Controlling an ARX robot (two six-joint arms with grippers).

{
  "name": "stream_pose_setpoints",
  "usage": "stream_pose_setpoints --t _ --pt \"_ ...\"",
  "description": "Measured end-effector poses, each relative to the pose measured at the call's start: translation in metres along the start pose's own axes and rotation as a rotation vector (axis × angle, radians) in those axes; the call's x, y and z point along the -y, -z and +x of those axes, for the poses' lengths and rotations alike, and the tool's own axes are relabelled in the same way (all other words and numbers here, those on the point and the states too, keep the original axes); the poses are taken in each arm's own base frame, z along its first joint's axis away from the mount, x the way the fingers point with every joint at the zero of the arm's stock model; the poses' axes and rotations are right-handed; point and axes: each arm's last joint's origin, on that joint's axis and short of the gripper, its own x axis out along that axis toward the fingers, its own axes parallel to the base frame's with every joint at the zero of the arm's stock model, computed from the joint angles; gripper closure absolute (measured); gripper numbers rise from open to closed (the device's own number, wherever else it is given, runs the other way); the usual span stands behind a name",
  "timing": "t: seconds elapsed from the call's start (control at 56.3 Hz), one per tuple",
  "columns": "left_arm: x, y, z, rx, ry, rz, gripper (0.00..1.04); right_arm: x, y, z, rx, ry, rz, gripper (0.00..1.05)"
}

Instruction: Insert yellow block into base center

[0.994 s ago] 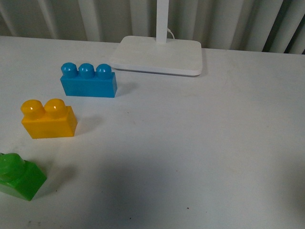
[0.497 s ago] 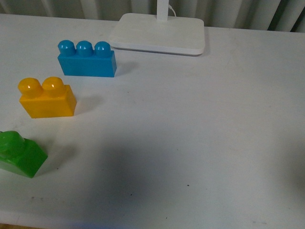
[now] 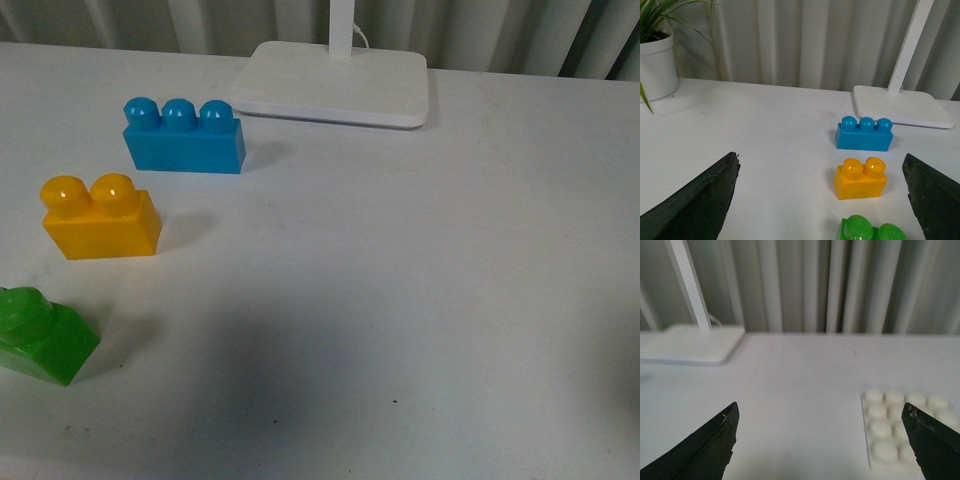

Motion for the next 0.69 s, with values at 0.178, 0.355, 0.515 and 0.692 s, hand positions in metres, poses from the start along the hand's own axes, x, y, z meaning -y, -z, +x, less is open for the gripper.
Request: stream_pose_setpoints --t 0.178,0.355,0.515,0.692 --pt "0.000 0.000 0.000 0.000 0.000 0.000 0.06 0.010 -0.007 0.008 -0.181 0.013 0.012 0.09" --pt "0.000 0.000 0.000 0.000 0.000 0.000 0.06 0.033 -0.035 0.035 -0.297 0.050 0.016 0.09" --pt "0.000 0.000 0.000 0.000 0.000 0.000 0.06 0.061 -0.041 0.068 -0.412 0.100 -0.033 0.09" --pt "0.000 0.000 0.000 0.000 0.000 0.000 0.06 0.098 -0.041 0.105 -0.551 0.145 -0.058 0.09"
